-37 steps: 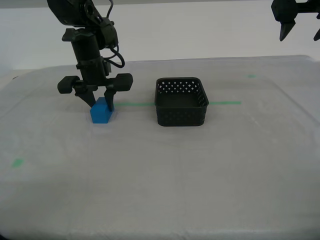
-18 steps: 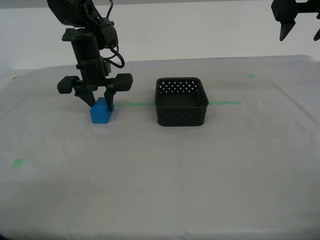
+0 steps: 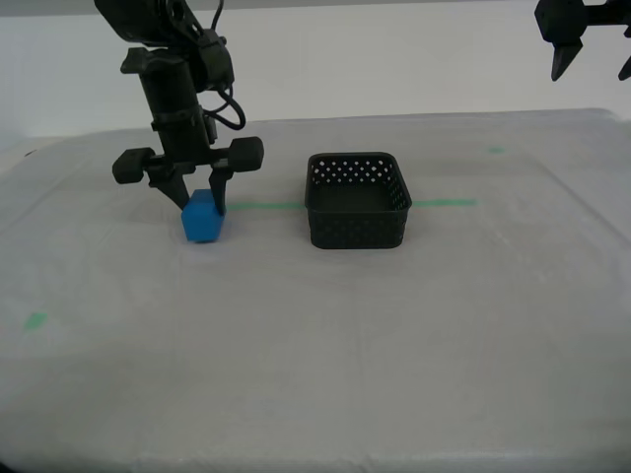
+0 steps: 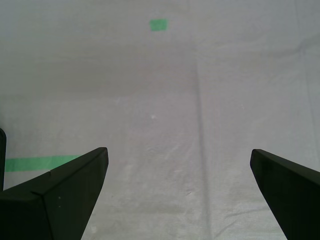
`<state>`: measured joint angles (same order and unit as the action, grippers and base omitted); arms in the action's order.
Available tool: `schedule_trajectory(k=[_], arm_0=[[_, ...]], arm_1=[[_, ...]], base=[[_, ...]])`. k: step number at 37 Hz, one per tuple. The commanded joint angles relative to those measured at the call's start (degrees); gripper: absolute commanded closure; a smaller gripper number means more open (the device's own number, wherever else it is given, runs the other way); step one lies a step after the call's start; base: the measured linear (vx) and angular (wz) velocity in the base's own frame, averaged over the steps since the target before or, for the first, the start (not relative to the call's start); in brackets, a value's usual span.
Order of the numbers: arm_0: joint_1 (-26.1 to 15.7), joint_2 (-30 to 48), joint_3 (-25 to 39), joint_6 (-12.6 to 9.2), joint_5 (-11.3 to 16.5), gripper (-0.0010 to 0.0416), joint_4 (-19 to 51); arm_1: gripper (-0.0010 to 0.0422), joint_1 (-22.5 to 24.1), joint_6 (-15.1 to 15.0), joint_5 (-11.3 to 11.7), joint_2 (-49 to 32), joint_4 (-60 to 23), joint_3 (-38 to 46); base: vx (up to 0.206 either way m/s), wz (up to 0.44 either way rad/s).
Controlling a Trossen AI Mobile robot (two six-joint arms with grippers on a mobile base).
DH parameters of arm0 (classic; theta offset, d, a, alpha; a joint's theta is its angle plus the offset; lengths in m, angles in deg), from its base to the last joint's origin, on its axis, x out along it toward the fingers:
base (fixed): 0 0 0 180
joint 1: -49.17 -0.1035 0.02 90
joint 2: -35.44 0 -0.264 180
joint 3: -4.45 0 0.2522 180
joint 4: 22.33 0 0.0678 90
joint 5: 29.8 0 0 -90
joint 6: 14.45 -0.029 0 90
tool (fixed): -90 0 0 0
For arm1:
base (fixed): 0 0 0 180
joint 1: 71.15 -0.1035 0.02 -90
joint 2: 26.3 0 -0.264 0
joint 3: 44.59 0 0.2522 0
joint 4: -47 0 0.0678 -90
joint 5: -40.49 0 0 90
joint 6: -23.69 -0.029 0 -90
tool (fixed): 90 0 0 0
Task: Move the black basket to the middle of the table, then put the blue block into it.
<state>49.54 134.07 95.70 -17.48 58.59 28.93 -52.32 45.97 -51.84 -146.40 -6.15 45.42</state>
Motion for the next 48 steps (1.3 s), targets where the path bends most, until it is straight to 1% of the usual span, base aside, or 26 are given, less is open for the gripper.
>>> schedule_trajectory(k=[1,6,13,19,21,26,29,34,40,48], arm_0=[[-0.04,-0.04,0.02,0.04,0.02,0.0007,-0.13],[-0.02,-0.04,0.02,0.04,0.02,0.0007,-0.17],[-0.02,-0.04,0.02,0.04,0.02,0.0007,-0.17],[-0.04,-0.04,0.02,0.04,0.02,0.0007,-0.15],[-0.02,-0.04,0.02,0.04,0.02,0.0007,-0.2],[-0.02,-0.04,0.02,0.04,0.02,0.0007,-0.13],[-0.04,-0.04,0.02,0.04,0.02,0.0007,-0.2],[-0.04,-0.04,0.02,0.07,0.02,0.0007,-0.17],[-0.04,-0.04,0.02,0.04,0.02,0.0007,-0.17],[-0.04,-0.04,0.02,0.07,0.02,0.0007,-0.2]], arm_1=[[0.0412,0.42,1.81,0.24,1.88,-1.62,0.13],[0.0412,1.64,6.82,0.35,5.92,-3.13,0.11],[0.0412,5.03,11.82,0.61,11.8,-3.17,0.2],[0.0412,8.72,14.27,4.35,12.66,-5.27,3.26],[0.0412,9.79,15.5,4.63,12.35,-5.75,4.46],[0.0412,12.24,16.94,5.16,10.49,-6.84,8.37],[0.0412,13.6,17.0,5.92,8.37,-8.52,11.8],[0.0412,15.23,16.87,6.45,4.94,-11.87,18.88],[0.0412,16.13,16.74,6.67,1.42,-15.28,26.14],[0.0412,17.62,16.65,6.27,-4.24,-17.18,32.26]], base=[[0.0,0.0],[0.0,0.0],[0.0,0.0],[0.0,0.0],[0.0,0.0],[0.0,0.0],[0.0,0.0],[0.0,0.0],[0.0,0.0],[0.0,0.0]])
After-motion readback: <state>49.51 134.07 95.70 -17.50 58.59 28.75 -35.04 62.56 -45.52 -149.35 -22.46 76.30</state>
